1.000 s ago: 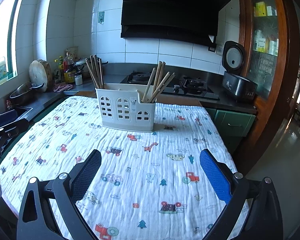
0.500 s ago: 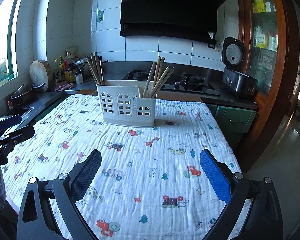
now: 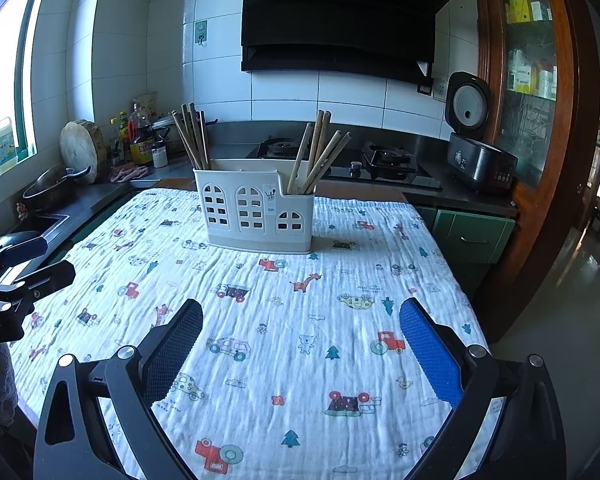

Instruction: Organize utensils

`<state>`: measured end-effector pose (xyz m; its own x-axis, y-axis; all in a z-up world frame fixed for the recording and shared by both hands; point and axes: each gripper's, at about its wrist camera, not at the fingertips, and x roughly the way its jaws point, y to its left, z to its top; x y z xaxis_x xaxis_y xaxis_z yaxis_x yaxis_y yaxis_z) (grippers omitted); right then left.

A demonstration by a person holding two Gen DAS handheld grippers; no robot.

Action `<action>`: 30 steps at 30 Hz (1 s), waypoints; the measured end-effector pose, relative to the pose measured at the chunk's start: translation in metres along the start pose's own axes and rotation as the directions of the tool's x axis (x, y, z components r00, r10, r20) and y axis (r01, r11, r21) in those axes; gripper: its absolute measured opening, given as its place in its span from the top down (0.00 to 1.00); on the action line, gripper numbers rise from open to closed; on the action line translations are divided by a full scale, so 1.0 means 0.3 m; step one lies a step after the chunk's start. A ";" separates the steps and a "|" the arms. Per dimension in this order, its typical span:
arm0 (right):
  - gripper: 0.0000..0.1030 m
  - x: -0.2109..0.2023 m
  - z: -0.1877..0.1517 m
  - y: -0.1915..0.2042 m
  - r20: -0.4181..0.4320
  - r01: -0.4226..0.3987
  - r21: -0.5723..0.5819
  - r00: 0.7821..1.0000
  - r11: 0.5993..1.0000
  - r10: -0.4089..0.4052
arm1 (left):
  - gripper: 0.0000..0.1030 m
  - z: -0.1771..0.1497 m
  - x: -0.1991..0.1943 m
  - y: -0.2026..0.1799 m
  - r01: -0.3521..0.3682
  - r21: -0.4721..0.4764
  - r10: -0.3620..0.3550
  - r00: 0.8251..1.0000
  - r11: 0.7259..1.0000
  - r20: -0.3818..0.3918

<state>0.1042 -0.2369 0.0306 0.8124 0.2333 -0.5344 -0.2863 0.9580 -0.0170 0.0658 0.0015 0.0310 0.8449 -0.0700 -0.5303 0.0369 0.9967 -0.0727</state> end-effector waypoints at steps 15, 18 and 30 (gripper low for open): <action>0.07 0.016 -0.004 0.002 -0.007 -0.011 0.000 1.000 1.000 0.011 | 0.05 -0.005 0.010 0.000 -0.001 0.001 0.001 1.000 1.000 -0.011; 0.07 0.017 -0.005 0.005 -0.007 -0.012 -0.003 1.000 1.000 0.012 | 0.05 -0.006 0.011 0.002 -0.001 0.000 0.001 1.000 1.000 -0.011; 0.07 0.024 -0.008 0.006 -0.014 -0.019 -0.008 1.000 1.000 0.019 | 0.05 -0.014 0.021 0.002 0.003 0.004 -0.003 1.000 1.000 -0.017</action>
<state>0.1083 -0.2338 0.0248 0.7999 0.2487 -0.5462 -0.3052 0.9522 -0.0134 0.0689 0.0014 0.0238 0.8354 -0.0735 -0.5447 0.0412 0.9966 -0.0712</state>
